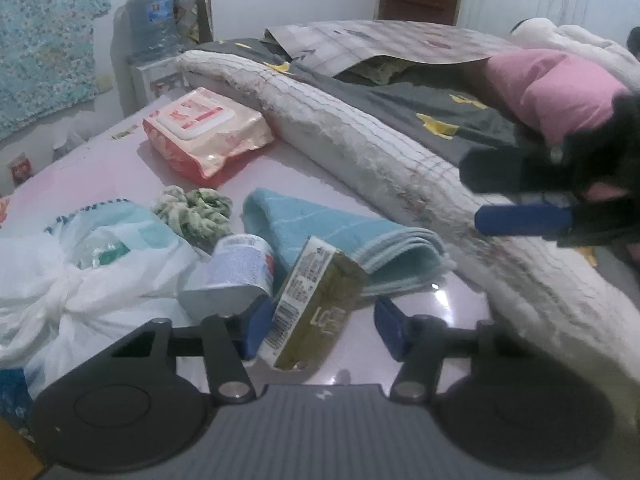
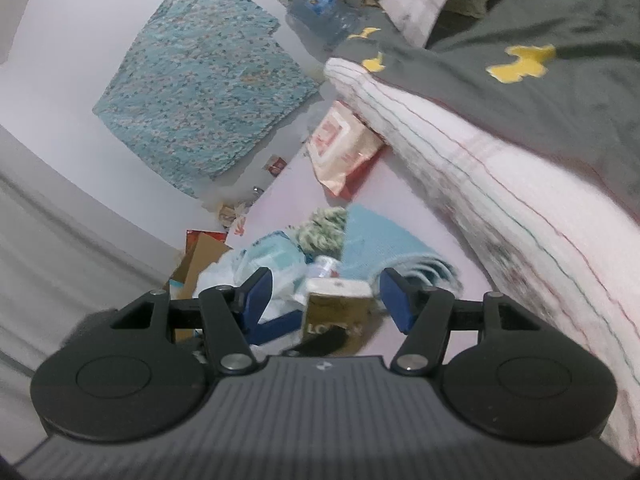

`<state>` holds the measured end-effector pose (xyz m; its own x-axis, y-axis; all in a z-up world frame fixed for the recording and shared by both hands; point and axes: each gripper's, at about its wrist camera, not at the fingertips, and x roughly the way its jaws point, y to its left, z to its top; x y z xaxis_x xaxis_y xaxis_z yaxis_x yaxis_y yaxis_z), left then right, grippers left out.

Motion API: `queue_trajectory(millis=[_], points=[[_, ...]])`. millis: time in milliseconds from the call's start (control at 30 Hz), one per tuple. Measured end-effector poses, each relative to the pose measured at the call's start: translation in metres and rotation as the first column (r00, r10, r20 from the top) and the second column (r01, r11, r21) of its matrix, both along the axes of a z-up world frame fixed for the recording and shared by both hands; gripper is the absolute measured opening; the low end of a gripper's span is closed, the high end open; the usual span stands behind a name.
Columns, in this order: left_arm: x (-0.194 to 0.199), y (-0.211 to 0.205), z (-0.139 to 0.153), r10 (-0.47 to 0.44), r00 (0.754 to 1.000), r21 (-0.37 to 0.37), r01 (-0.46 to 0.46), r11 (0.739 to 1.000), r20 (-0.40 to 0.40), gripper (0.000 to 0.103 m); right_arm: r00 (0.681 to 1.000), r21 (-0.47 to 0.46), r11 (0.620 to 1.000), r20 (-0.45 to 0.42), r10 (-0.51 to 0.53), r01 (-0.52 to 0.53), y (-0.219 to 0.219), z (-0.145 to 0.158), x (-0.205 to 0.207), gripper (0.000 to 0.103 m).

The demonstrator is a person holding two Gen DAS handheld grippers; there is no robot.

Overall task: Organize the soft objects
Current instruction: 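Move the left tool back to the bed and grasp the yellow juice carton, then carry the juice carton into the box and open the left tool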

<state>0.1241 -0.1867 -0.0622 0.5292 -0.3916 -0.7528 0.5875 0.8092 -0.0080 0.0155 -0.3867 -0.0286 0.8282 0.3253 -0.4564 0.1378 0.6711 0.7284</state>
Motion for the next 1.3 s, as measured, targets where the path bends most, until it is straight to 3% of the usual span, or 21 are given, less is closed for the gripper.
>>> queue_trajectory(millis=[67,167,500,700,833,900,967,1067,1200,1300], points=[[0.003,0.003,0.000,0.007,1.000,-0.001,-0.007,1.000,0.011,0.033,1.000,-0.006,1.000,-0.003,0.009,-0.009,0.002,0.001,0.009,0.060],[0.007,0.015,0.003,0.001,1.000,-0.057,-0.003,0.998,-0.027,0.027,1.000,-0.006,1.000,-0.014,0.017,-0.017,0.005,-0.001,0.021,0.060],[0.008,0.054,0.011,0.064,0.989,-0.211,-0.092,0.973,-0.135,0.023,0.998,-0.041,0.997,-0.015,0.063,-0.063,0.016,0.019,0.060,0.060],[-0.007,0.105,0.048,0.142,0.979,-0.350,-0.186,0.918,-0.146,0.023,0.997,-0.023,0.996,0.002,0.082,-0.082,0.027,0.026,0.065,0.060],[-0.023,0.162,0.093,0.222,0.968,-0.481,-0.251,0.840,-0.118,0.023,0.995,-0.019,0.995,-0.001,0.101,-0.101,0.037,0.025,0.063,0.060],[-0.032,0.199,0.118,0.311,0.948,-0.529,-0.299,0.794,-0.069,0.023,0.994,-0.018,0.994,-0.003,0.107,-0.107,0.042,0.025,0.064,0.060],[-0.039,0.230,0.136,0.396,0.918,-0.545,-0.338,0.767,-0.013,0.023,0.994,-0.014,0.994,-0.008,0.112,-0.112,0.046,0.023,0.066,0.060],[-0.041,0.275,0.148,0.549,0.835,-0.530,-0.452,0.718,0.031,0.023,0.992,-0.006,0.993,-0.018,0.121,-0.121,0.052,0.021,0.069,0.060],[-0.019,0.318,0.128,0.670,0.740,-0.470,-0.609,0.639,-0.047,0.023,0.992,-0.010,0.992,-0.024,0.127,-0.127,0.061,0.020,0.073,0.060],[0.005,0.333,0.098,0.698,0.703,-0.403,-0.684,0.608,-0.139,0.023,0.992,-0.008,0.992,-0.027,0.126,-0.126,0.063,0.020,0.076,0.060]])
